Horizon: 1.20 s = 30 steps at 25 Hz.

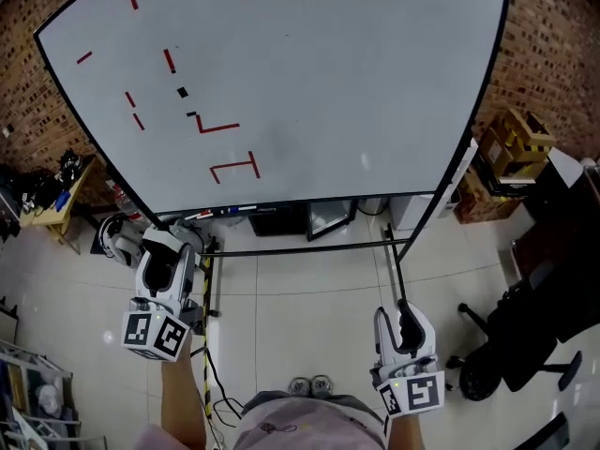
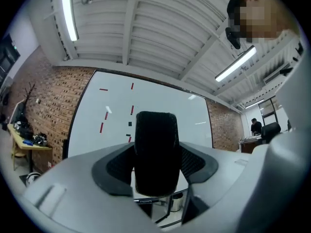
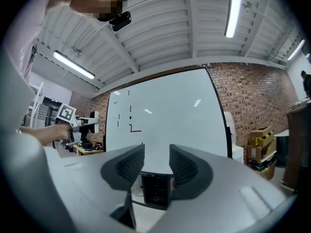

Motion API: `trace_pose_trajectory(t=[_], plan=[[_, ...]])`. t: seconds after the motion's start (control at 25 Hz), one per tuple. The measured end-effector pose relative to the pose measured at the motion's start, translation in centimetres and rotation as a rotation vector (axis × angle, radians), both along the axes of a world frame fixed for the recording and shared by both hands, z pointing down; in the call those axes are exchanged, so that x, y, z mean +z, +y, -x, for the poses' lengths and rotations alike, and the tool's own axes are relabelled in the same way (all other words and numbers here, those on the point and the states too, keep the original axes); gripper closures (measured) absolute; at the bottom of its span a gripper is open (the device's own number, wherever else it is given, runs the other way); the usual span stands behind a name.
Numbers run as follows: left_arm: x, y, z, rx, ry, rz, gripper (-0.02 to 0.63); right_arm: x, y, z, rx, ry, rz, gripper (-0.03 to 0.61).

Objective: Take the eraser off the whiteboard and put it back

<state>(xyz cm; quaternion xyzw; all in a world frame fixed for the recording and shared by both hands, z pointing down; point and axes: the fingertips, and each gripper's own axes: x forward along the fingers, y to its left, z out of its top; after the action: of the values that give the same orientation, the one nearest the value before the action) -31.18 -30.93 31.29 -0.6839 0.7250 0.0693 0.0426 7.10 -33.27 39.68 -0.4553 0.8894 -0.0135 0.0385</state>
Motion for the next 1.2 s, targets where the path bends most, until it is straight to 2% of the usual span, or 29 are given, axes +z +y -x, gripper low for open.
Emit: trace_pose_trajectory(t=[0.16, 0.44, 0.72, 0.96, 1.2], plan=[[-1.0, 1.6, -1.0, 0.010, -0.023, -0.021, 0.344, -0.8, 0.6, 0.6, -0.031, 0.006, -0.038, 0.426], [-2.7, 6.7, -3.1, 0.006, -0.017, -0.052, 0.342, -3.2, 3.8, -0.3, -0.010, -0.022, -0.077, 0.426], [-4.1, 14.8, -4.3, 0.009, -0.121, -0.096, 0.342, -4.4, 8.7, 0.5, 0.028, -0.010, -0.099, 0.430], [-3.7, 24.3, -3.8, 0.006, -0.026, -0.161, 0.342, -5.2, 14.1, 1.2, 0.038, -0.003, -0.105, 0.430], [-4.4, 31.5, -4.2, -0.082, -0.033, -0.175, 0.342, -7.1, 17.9, 1.0, -0.008, -0.024, -0.152, 0.430]])
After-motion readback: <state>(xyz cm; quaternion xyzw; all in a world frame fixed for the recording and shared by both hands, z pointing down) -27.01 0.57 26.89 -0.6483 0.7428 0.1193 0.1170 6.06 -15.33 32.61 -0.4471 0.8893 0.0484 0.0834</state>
